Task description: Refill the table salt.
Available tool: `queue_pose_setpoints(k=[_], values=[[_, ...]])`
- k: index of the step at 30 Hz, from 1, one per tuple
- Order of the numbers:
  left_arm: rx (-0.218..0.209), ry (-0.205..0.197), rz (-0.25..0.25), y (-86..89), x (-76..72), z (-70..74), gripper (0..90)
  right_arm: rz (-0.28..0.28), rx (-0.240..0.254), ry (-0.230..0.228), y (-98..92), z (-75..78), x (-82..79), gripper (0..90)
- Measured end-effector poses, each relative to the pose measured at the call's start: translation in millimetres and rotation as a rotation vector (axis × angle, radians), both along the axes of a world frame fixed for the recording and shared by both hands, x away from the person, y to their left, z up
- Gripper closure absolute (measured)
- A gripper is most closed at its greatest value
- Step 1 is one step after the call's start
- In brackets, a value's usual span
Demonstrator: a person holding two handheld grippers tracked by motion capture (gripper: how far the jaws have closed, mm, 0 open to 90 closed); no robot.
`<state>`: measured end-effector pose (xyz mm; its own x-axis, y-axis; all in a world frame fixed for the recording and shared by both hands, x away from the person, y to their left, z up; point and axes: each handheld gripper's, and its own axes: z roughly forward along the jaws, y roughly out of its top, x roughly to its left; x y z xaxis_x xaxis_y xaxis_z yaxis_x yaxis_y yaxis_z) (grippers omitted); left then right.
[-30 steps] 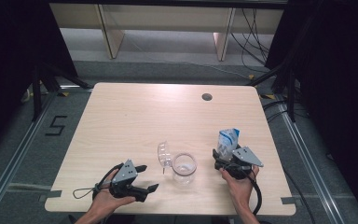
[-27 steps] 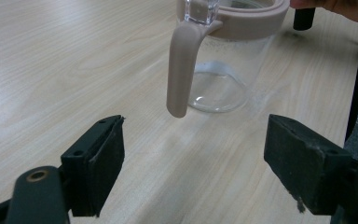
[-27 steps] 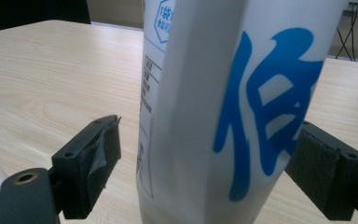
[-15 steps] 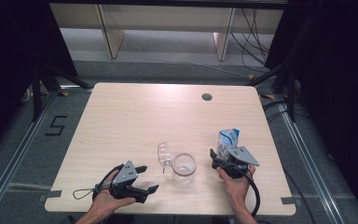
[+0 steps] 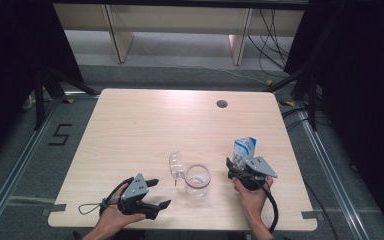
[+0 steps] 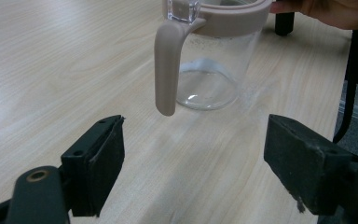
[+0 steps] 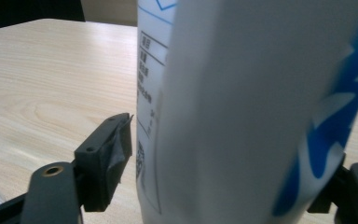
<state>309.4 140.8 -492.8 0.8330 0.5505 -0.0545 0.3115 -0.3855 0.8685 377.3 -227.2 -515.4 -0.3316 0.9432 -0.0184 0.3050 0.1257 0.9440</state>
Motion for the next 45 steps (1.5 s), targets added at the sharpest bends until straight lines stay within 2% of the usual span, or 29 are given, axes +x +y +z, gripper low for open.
queue_pose_setpoints(k=[2, 3, 4, 5, 6, 7, 8, 9, 10, 12, 15, 19, 20, 21, 23, 25, 26, 29, 30, 31, 32, 33, 35, 36, 37, 38, 39, 42, 45], values=[[0.0, -0.006, -0.012, 0.0, 0.5, 0.0, 20.1, -0.023, 0.036, 0.008, 1.4, 0.0, -1.8, 28.5], [0.004, -0.009, -0.015, 0.1, 0.4, 0.1, 20.1, -0.02, 0.028, 0.001, -0.1, -0.5, -0.9, 29.4], [0.007, -0.007, -0.008, -0.3, -0.5, 0.4, 20.1, -0.016, 0.03, 0.016, -0.4, 0.4, -2.3, 29.7], [0.002, 0.007, 0.005, -0.9, -1.6, 0.0, 20.2, -0.017, 0.034, 0.008, 0.3, 0.1, -2.4, 29.9], [0.028, -0.004, -0.006, 0.4, -0.6, 0.6, 20.2, -0.02, 0.031, 0.0, 1.0, -0.6, -1.7, 30.5], [0.0, -0.005, -0.007, -1.3, -1.0, 0.1, 20.2, -0.019, 0.027, 0.0, 1.3, -0.6, -1.5, 30.5], [-0.003, -0.003, -0.006, -1.7, -1.2, -0.1, 20.3, -0.024, 0.013, 0.003, 1.1, -0.7, -1.1, 30.7], [-0.003, -0.003, -0.007, -1.8, -1.3, -0.1, 20.3, -0.027, 0.009, 0.01, 1.1, -0.3, -1.3, 31.4], [-0.001, -0.007, -0.012, -1.7, -0.9, -0.1, 20.2, -0.026, 0.025, 0.007, 1.0, -0.3, -1.9, 32.2], [0.002, -0.004, -0.014, -1.7, -0.7, -0.1, 20.3, -0.029, 0.014, 0.027, -0.9, 0.6, -2.7, 33.0], [0.0, -0.007, -0.019, -2.0, -0.5, -0.4, 20.3, -0.035, 0.024, 0.016, -0.5, -0.2, -1.4, 33.9], [0.019, -0.011, -0.024, -1.4, 0.2, -0.2, 20.3, -0.032, 0.021, 0.023, -0.6, -0.1, -0.9, 34.1], [0.011, -0.008, -0.026, -2.0, -0.1, -0.5, 20.3, -0.035, 0.022, 0.035, -0.6, 0.5, -1.5, 33.8], [-0.006, 0.018, -0.008, -3.3, -1.8, -1.3, 20.3, -0.03, 0.03, 0.023, -0.4, -0.1, -0.7, 34.2], [-0.004, 0.014, -0.01, -3.1, -1.6, -1.0, 20.4, -0.026, 0.035, 0.027, 0.3, 0.2, -1.2, 36.3], [-0.007, 0.018, -0.01, -3.2, -1.6, -1.0, 20.4, -0.013, 0.014, 0.014, -1.4, 0.3, 0.4, 38.4], [0.009, 0.001, -0.02, -2.2, -0.4, -0.4, 20.4, -0.016, 0.036, 0.014, -0.6, -0.2, 0.4, 39.5], [-0.007, 0.01, -0.012, -3.1, -1.2, -0.4, 20.5, 0.008, -0.013, 0.006, -3.0, 0.5, 1.6, 41.6], [0.0, -0.004, -0.021, -2.6, -0.1, -0.1, 20.5, -0.009, -0.016, 0.017, -2.5, 1.0, 0.1, 42.0], [0.008, -0.006, -0.023, -2.1, 0.6, 0.0, 20.5, -0.002, -0.01, 0.007, -2.5, 0.9, 0.6, 42.2], [0.013, -0.009, -0.026, -1.5, 1.1, 0.2, 20.5, -0.002, -0.018, 0.021, -2.7, 2.1, -0.4, 42.6], [0.001, 0.012, -0.014, -1.9, 0.2, -0.3, 20.5, 0.017, -0.018, 0.003, -2.6, 2.0, 0.9, 43.0], [-0.001, -0.004, -0.015, -2.0, 0.9, -0.2, 20.6, 0.022, -0.046, 0.01, -3.0, 3.6, 0.1, 43.2], [0.006, -0.005, -0.018, -1.6, 1.4, -0.1, 20.6, 0.023, -0.043, 0.007, -2.4, 3.7, -0.2, 43.3], [-0.006, 0.01, -0.011, -2.3, 0.7, -0.5, 20.6, 0.038, -0.051, 0.014, -3.2, 4.5, -0.3, 43.4], [0.01, 0.003, -0.019, -1.4, 1.6, -0.1, 20.6, 0.043, -0.057, 0.029, -3.6, 5.8, -2.0, 43.5], [0.009, -0.002, -0.022, -1.5, 1.8, 0.0, 20.6, 0.051, -0.083, 0.007, -4.6, 6.2, -1.4, 43.5], [-0.008, 0.0, -0.017, -2.9, 1.0, -0.7, 20.6, 0.077, -0.104, -0.014, -5.8, 12.0, -7.4, 43.5], [0.002, 0.001, -0.016, -2.6, 0.9, -0.9, 20.6, 0.113, -0.15, -0.047, -6.6, 20.8, -14.6, 43.5]])
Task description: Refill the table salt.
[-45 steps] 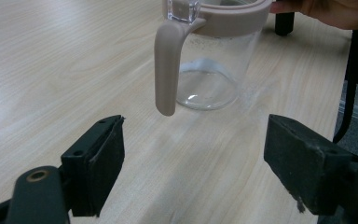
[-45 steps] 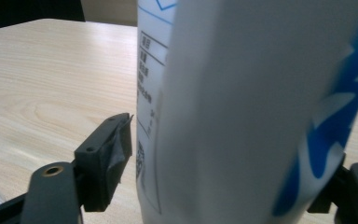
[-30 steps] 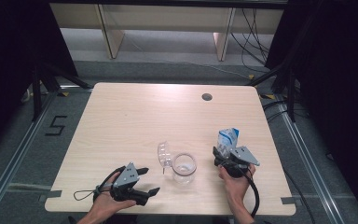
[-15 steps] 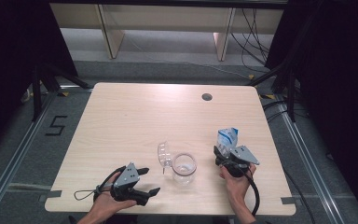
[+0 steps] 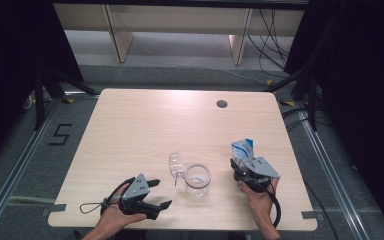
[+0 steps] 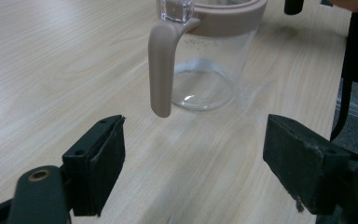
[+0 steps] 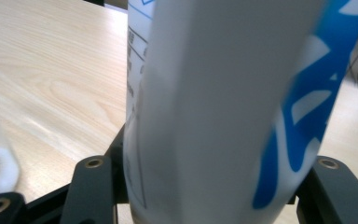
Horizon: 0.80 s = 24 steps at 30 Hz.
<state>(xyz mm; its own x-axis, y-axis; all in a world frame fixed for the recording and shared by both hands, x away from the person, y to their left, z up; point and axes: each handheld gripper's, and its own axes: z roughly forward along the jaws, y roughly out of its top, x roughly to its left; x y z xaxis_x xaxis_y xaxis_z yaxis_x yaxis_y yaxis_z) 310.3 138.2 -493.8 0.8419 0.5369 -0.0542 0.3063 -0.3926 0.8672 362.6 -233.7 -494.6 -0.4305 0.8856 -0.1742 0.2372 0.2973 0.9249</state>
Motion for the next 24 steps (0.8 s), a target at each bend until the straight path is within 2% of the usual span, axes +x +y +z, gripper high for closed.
queue_pose_setpoints(k=[2, 3, 4, 6, 7, 8, 10, 11, 12, 13, 14, 15, 16, 17, 18, 19, 20, 22, 23, 24], values=[[0.001, -0.001, 0.0, 0.4, 0.1, 0.1, 20.6, 0.032, -0.012, -0.031, -1.3, 6.1, -4.3, 43.5], [0.01, -0.002, 0.005, 1.0, 0.3, 0.4, 20.6, 0.035, -0.01, -0.04, -1.1, 8.2, -7.1, 43.5], [-0.005, 0.01, 0.015, 0.1, -0.5, -0.1, 20.6, 0.043, -0.018, -0.044, -1.8, 10.5, -9.8, 43.5], [-0.003, 0.009, 0.012, 0.3, -0.2, -0.3, 20.6, 0.061, -0.032, -0.057, -2.0, 13.6, -13.5, 43.5], [0.0, 0.0, 0.002, 0.5, 0.7, -0.5, 20.6, 0.058, -0.023, -0.042, -1.3, 14.4, -16.7, 43.5], [-0.011, 0.018, 0.008, -0.1, 0.0, -1.2, 20.6, 0.077, -0.034, -0.036, -1.5, 15.5, -17.7, 43.5], [0.006, 0.001, -0.006, 0.5, 0.7, -1.0, 20.6, 0.084, -0.071, -0.045, -1.6, 17.1, -19.7, 43.5], [0.002, 0.017, 0.004, 0.3, -0.3, -1.5, 20.5, 0.091, -0.097, -0.073, -2.8, 18.6, -19.6, 43.5], [0.006, 0.008, -0.001, 0.7, 0.1, -1.3, 20.6, 0.091, -0.097, -0.081, -1.8, 19.3, -20.8, 43.5], [0.018, -0.01, -0.012, 1.6, 1.2, -0.8, 20.6, 0.099, -0.093, -0.064, -0.3, 20.3, -23.4, 43.6], [0.013, -0.001, -0.001, 1.5, 0.3, -1.1, 20.6, 0.105, -0.119, -0.085, -0.3, 21.7, -23.8, 43.5], [-0.012, 0.016, 0.018, 0.1, -1.7, -2.0, 20.6, 0.107, -0.122, -0.078, 0.9, 22.5, -26.0, 43.5], [-0.005, 0.018, 0.017, 0.8, -1.7, -1.5, 20.6, 0.121, -0.147, -0.099, 1.3, 23.3, -25.4, 43.5], [0.002, 0.006, 0.007, 1.5, -0.9, -1.2, 20.6, 0.124, -0.162, -0.092, 2.0, 24.0, -26.9, 43.5], [-0.011, 0.018, 0.009, 1.1, -1.2, -1.8, 20.6, 0.128, -0.177, -0.104, 2.3, 24.4, -27.2, 43.5], [0.002, -0.004, -0.005, 2.0, 0.4, -1.1, 20.6, 0.132, -0.192, -0.102, 3.1, 24.4, -27.9, 43.5], [0.003, -0.006, -0.006, 1.9, 0.7, -1.0, 20.6, 0.137, -0.213, -0.107, 3.5, 25.0, -28.5, 43.5], [0.007, -0.007, -0.001, 1.7, 0.2, -0.9, 20.6, 0.141, -0.226, -0.116, 5.2, 25.5, -30.4, 43.6], [-0.007, 0.018, 0.018, 0.8, -1.8, -1.6, 20.6, 0.143, -0.247, -0.12, 5.7, 26.1, -30.8, 43.6], [-0.004, 0.016, 0.016, 1.0, -1.8, -1.6, 20.6, 0.145, -0.259, -0.125, 6.9, 26.6, -31.4, 43.6]])
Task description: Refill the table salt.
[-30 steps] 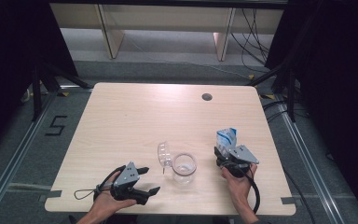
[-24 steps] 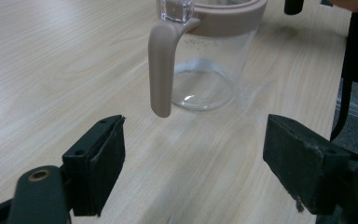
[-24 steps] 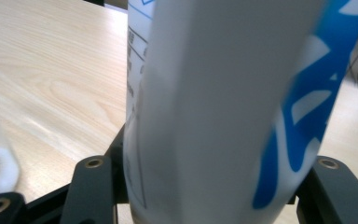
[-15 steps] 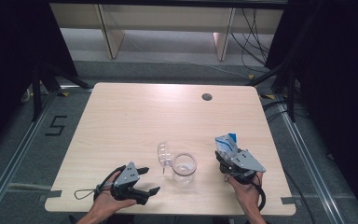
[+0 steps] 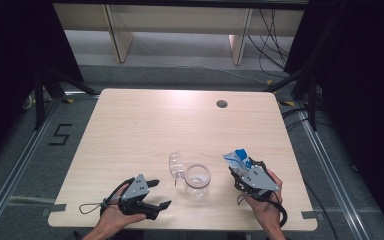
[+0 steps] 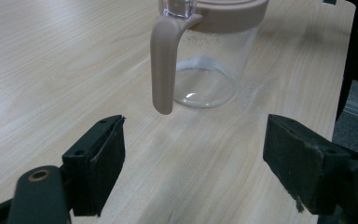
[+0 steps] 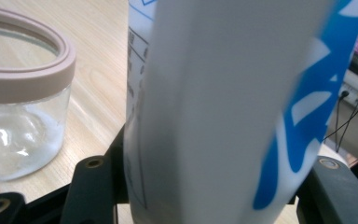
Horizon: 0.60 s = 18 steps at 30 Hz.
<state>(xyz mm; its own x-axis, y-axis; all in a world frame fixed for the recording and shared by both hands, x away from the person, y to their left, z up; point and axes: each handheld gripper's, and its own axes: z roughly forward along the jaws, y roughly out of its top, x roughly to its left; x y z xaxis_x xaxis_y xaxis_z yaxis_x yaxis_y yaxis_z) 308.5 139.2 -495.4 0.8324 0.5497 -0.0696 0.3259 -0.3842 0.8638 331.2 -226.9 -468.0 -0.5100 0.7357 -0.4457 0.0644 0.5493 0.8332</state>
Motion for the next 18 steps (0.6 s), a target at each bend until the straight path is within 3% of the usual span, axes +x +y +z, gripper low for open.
queue_pose_setpoints(k=[4, 12, 14, 15, 17, 18], values=[[0.01, -0.021, -0.016, 1.7, 1.5, 0.3, 20.6, 0.018, -0.034, -0.012, 5.6, 1.9, -2.0, 43.6], [0.013, -0.017, -0.006, 2.3, 0.3, -0.3, 20.6, 0.042, -0.098, -0.032, 15.1, 2.4, -3.6, 43.8], [-0.006, 0.002, 0.001, 2.1, -0.7, -1.0, 20.6, 0.049, -0.115, -0.035, 16.2, 2.4, -3.3, 43.8], [0.012, -0.023, -0.013, 3.6, 0.7, -0.2, 20.6, 0.05, -0.132, -0.045, 16.4, 2.7, -2.6, 43.8], [0.013, -0.022, -0.012, 3.9, 0.8, -0.2, 20.6, 0.05, -0.158, -0.051, 17.5, 2.8, -2.0, 43.8], [-0.007, 0.001, 0.004, 2.7, -0.8, -0.8, 20.6, 0.044, -0.166, -0.055, 17.9, 2.7, -2.1, 43.8]])
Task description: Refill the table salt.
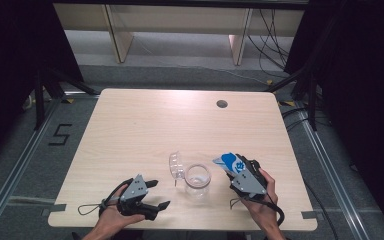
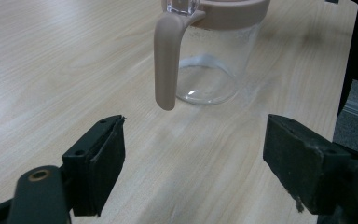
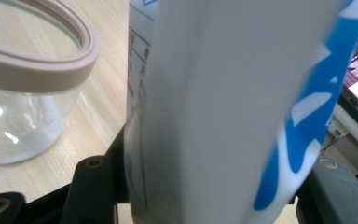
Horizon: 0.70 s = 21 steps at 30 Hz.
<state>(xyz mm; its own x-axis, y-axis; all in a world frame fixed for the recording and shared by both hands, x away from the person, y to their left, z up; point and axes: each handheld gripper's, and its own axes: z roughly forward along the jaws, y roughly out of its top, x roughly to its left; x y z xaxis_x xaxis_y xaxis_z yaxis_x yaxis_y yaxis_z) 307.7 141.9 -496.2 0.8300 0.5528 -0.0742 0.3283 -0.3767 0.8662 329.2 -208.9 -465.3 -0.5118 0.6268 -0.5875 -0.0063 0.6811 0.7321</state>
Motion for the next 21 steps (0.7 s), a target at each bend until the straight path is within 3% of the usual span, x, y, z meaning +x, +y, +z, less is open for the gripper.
queue_pose_setpoints(k=[4, 10, 12, 15, 18, 21], values=[[0.017, -0.022, -0.019, 0.4, 2.1, 0.4, 20.6, -0.005, -0.063, -0.021, 2.6, 0.4, -1.5, 43.9], [0.009, -0.004, 0.005, -0.2, 0.9, 0.1, 20.6, 0.006, -0.156, -0.059, 6.1, 0.5, -1.5, 44.0], [0.013, -0.005, 0.005, -0.2, 1.2, 0.3, 20.6, -0.002, -0.151, -0.057, 7.0, 0.3, -2.5, 44.1], [0.024, -0.021, -0.015, -0.1, 2.3, 0.3, 20.6, 0.006, -0.172, -0.063, 8.5, -0.4, -3.0, 44.2], [0.005, 0.0, 0.004, -0.7, 1.2, -0.4, 20.6, 0.013, -0.195, -0.07, 10.2, 0.0, -3.5, 44.2], [0.016, -0.013, -0.009, 0.2, 2.4, 0.0, 20.6, 0.013, -0.217, -0.088, 11.8, 0.3, -4.1, 44.4]])
